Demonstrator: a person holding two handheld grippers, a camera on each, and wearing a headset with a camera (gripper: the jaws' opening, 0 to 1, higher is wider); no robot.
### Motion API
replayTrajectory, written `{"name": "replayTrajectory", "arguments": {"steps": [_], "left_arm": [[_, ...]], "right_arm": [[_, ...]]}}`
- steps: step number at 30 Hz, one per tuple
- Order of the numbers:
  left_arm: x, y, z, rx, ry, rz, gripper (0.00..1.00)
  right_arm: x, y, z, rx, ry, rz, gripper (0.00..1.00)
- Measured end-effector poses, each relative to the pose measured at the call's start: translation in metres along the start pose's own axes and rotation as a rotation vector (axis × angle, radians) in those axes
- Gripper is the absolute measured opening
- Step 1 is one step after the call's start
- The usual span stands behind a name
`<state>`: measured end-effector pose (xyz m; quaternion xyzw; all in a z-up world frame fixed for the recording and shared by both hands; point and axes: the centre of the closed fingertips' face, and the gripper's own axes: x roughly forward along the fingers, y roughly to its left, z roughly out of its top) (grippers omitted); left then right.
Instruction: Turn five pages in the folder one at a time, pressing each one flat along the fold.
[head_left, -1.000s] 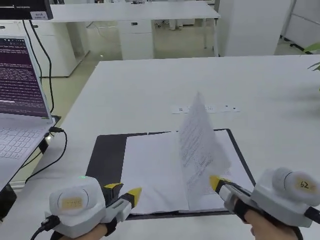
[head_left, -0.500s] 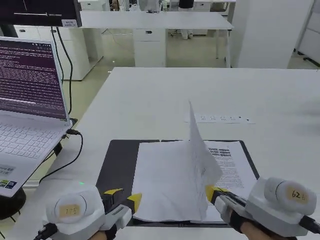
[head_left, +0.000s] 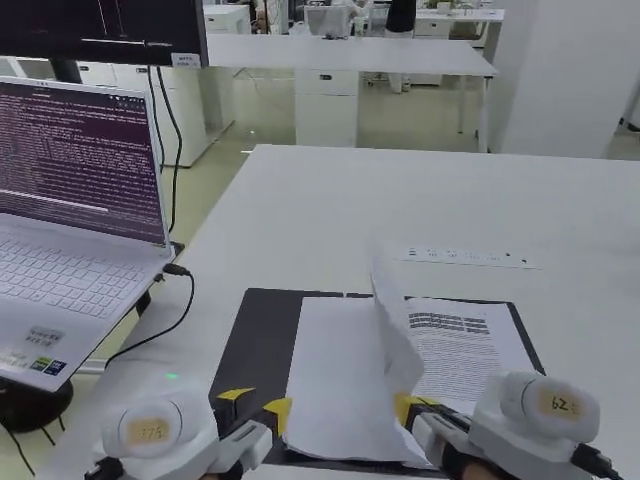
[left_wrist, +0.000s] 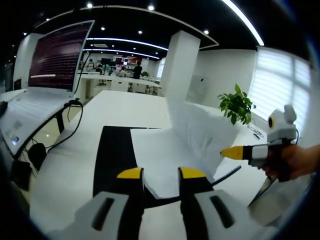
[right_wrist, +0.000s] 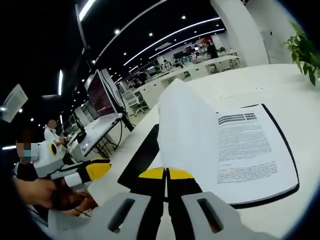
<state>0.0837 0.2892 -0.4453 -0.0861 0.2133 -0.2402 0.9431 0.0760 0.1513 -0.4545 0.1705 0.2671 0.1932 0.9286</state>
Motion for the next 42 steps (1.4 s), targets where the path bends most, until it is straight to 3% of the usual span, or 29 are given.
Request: {"name": "replayTrajectory", "arguments": {"steps": [13, 24, 42], "left_arm": [[-0.012, 0.006, -0.005, -0.016, 0.002, 0.034, 0.24], [-0.014, 0.007, -0.011, -0.003, 0.025, 0.043, 0.23], [-0.012, 0.003, -0.02, 0.031, 0.082, 0.043, 0.23]], "right_arm": [[0.036, 0.014, -0.028, -0.038, 0.112, 0.03, 0.0], [0.065, 0.019, -0.06, -0.135, 0.232, 0.044, 0.0], [0.083, 0.015, -0.088, -0.285, 0.308, 0.05, 0.0]]}}
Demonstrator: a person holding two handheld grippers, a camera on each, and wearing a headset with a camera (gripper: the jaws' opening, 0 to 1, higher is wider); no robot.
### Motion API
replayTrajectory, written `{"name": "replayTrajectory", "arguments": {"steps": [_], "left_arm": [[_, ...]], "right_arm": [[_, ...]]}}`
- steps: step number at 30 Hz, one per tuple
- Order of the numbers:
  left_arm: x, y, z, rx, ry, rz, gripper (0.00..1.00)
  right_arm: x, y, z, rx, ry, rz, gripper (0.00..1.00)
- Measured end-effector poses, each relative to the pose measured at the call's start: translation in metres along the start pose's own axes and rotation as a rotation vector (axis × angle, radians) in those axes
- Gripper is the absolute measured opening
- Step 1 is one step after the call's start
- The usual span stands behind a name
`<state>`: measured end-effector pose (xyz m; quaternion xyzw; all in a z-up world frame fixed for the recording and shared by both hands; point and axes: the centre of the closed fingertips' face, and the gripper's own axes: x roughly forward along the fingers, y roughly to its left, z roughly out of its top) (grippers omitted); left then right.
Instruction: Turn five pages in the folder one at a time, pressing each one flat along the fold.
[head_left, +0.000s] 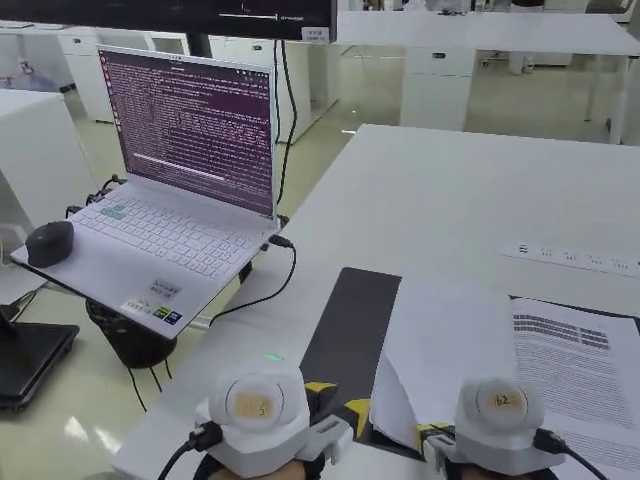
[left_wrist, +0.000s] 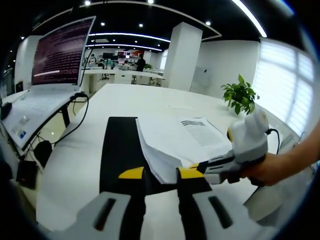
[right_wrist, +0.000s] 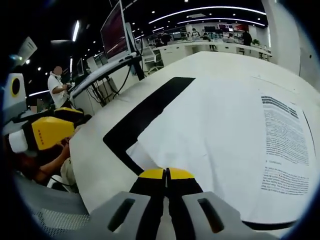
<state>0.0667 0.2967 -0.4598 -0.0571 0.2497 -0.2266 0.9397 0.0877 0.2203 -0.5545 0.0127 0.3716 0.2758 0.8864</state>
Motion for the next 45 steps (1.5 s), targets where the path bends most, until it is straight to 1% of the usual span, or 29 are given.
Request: {"name": "replayTrajectory", "arguments": {"steps": [3, 4, 5, 6, 7, 8, 10, 13, 15, 17, 19, 22, 23, 26, 29, 32, 33, 36, 37, 40, 42, 45], "left_arm": [[0.0, 0.001, 0.0, -0.001, 0.001, 0.003, 0.23], [0.0, 0.001, 0.0, -0.001, 0.003, 0.004, 0.23], [0.0, 0.001, -0.001, 0.0, 0.005, 0.005, 0.23], [0.0, 0.001, -0.001, 0.001, 0.007, 0.005, 0.23], [0.001, 0.001, -0.002, 0.002, 0.01, 0.005, 0.23], [0.001, 0.001, -0.003, 0.006, 0.016, 0.005, 0.23], [0.002, 0.001, -0.004, 0.008, 0.02, 0.005, 0.23], [0.003, 0.001, -0.006, 0.014, 0.03, 0.004, 0.23], [0.004, 0.001, -0.006, 0.018, 0.035, 0.002, 0.23], [0.006, 0.0, -0.008, 0.027, 0.044, -0.002, 0.23], [0.008, -0.001, -0.009, 0.037, 0.052, -0.005, 0.23], [0.011, -0.003, -0.011, 0.05, 0.063, -0.013, 0.23], [0.014, -0.004, -0.013, 0.059, 0.073, -0.017, 0.23], [0.02, -0.008, -0.018, 0.097, 0.1, -0.035, 0.23], [0.027, -0.012, -0.023, 0.142, 0.128, -0.053, 0.23], [0.037, -0.016, -0.027, 0.166, 0.151, -0.072, 0.23], [0.042, -0.017, -0.028, 0.18, 0.159, -0.076, 0.23], [0.051, -0.022, -0.029, 0.192, 0.168, -0.092, 0.23], [0.054, -0.023, -0.03, 0.201, 0.173, -0.095, 0.23], [0.066, -0.026, -0.035, 0.223, 0.195, -0.106, 0.24], [0.072, -0.026, -0.038, 0.234, 0.2, -0.11, 0.24], [0.083, -0.026, -0.043, 0.242, 0.215, -0.105, 0.25]], "right_arm": [[0.004, 0.0, -0.002, -0.039, 0.004, -0.01, 0.0], [0.005, -0.002, -0.003, -0.06, 0.003, -0.014, 0.0], [0.005, -0.002, -0.002, -0.095, 0.004, -0.019, 0.0], [0.005, -0.001, -0.003, -0.12, 0.005, -0.018, 0.0], [0.005, 0.0, -0.003, -0.126, 0.007, -0.018, 0.01], [0.005, 0.0, -0.004, -0.156, 0.01, -0.021, 0.01], [0.006, 0.002, -0.005, -0.188, 0.015, -0.023, 0.02], [0.007, 0.003, -0.004, -0.219, 0.01, -0.019, 0.03], [0.006, 0.004, -0.004, -0.214, 0.005, -0.006, 0.06], [0.006, 0.007, -0.004, -0.233, 0.003, 0.011, 0.08], [0.004, 0.008, -0.005, -0.261, 0.004, 0.013, 0.09], [0.001, 0.009, -0.005, -0.242, -0.004, 0.031, 0.09], [-0.001, 0.01, -0.004, -0.218, -0.017, 0.045, 0.09], [-0.007, 0.01, 0.0, -0.182, -0.051, 0.054, 0.1], [-0.013, 0.007, 0.004, -0.155, -0.082, 0.056, 0.09], [-0.018, 0.002, 0.006, -0.122, -0.101, 0.051, 0.09], [-0.02, 0.001, 0.008, -0.098, -0.115, 0.057, 0.09], [-0.025, -0.007, 0.011, -0.059, -0.135, 0.046, 0.1], [-0.026, -0.009, 0.011, -0.057, -0.135, 0.039, 0.09], [-0.032, -0.017, 0.015, -0.029, -0.156, 0.023, 0.07], [-0.036, -0.023, 0.019, 0.009, -0.186, 0.018, 0.08], [-0.039, -0.033, 0.018, 0.028, -0.193, 0.0, 0.07]]}}
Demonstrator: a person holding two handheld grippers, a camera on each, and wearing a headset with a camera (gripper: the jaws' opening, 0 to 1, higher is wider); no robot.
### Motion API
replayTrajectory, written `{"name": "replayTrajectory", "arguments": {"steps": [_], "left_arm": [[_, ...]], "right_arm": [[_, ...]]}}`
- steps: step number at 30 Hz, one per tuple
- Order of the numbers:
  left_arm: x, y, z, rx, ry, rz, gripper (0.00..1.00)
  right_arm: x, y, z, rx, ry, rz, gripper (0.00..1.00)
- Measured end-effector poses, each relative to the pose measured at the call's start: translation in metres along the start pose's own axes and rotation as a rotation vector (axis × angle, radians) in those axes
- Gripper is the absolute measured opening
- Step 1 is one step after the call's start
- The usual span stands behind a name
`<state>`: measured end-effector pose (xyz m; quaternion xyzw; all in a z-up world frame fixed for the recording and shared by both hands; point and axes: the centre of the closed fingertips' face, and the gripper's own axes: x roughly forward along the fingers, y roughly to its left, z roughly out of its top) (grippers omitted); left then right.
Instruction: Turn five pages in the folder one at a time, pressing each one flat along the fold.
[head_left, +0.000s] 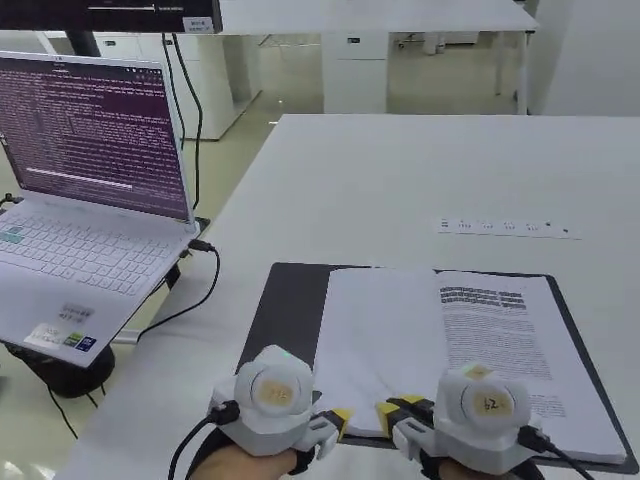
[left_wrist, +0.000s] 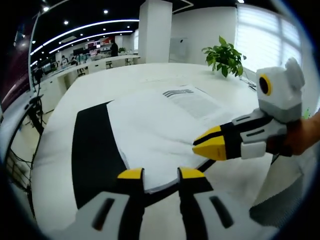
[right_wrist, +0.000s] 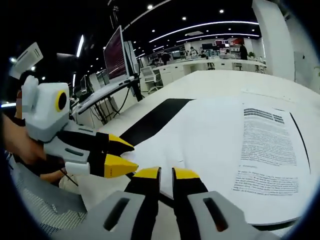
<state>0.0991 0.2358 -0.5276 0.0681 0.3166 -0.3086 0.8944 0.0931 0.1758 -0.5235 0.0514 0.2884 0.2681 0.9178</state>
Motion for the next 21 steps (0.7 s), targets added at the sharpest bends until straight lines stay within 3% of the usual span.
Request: {"name": "replayTrajectory", "arguments": {"steps": [4, 7, 11, 21], "left_arm": [[0.01, 0.003, -0.005, 0.002, 0.018, 0.03, 0.24], [0.015, 0.006, -0.016, -0.002, 0.043, 0.053, 0.25], [0.017, 0.005, -0.024, -0.002, 0.045, 0.07, 0.25], [0.016, 0.006, -0.023, -0.037, -0.037, 0.113, 0.26]], "right_arm": [[-0.007, -0.016, 0.008, 0.078, -0.06, -0.04, 0.01], [-0.011, -0.026, 0.007, 0.094, -0.059, -0.051, 0.0], [-0.014, -0.04, 0.01, 0.128, -0.077, -0.075, 0.0], [-0.007, -0.075, 0.024, 0.161, -0.129, -0.109, 0.0]]}}
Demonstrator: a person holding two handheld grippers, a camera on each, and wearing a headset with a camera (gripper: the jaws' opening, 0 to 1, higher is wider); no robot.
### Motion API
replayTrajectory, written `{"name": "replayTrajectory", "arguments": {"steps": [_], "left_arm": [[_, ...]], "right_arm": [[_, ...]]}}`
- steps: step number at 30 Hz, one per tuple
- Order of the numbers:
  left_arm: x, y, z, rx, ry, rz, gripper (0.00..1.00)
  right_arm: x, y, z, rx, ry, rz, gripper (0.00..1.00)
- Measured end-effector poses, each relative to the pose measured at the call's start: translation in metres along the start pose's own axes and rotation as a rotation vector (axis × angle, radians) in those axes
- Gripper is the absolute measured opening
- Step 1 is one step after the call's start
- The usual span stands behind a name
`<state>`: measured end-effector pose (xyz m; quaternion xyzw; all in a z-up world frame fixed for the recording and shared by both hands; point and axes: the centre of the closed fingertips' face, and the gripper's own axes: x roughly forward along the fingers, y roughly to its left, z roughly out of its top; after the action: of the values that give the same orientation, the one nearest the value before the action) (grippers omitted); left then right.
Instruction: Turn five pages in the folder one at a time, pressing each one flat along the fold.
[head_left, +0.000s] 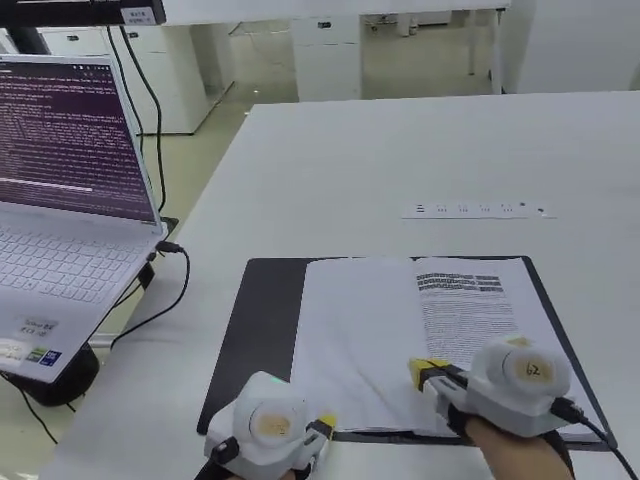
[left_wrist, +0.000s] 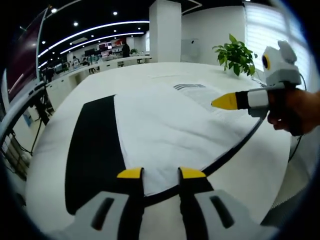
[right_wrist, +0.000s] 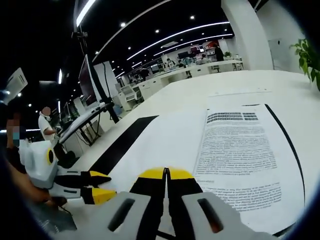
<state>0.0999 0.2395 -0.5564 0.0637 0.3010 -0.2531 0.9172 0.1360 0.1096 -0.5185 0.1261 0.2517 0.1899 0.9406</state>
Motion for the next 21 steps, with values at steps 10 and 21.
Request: {"name": "replayTrajectory", "arguments": {"steps": [10, 21], "left_arm": [[0.0, 0.0, 0.0, -0.007, -0.034, 0.008, 0.26], [0.0, 0.0, 0.001, -0.012, -0.046, 0.01, 0.26]], "right_arm": [[0.022, -0.026, 0.023, 0.006, -0.055, -0.008, 0.0], [0.041, -0.045, 0.025, -0.015, -0.041, -0.028, 0.0]]}}
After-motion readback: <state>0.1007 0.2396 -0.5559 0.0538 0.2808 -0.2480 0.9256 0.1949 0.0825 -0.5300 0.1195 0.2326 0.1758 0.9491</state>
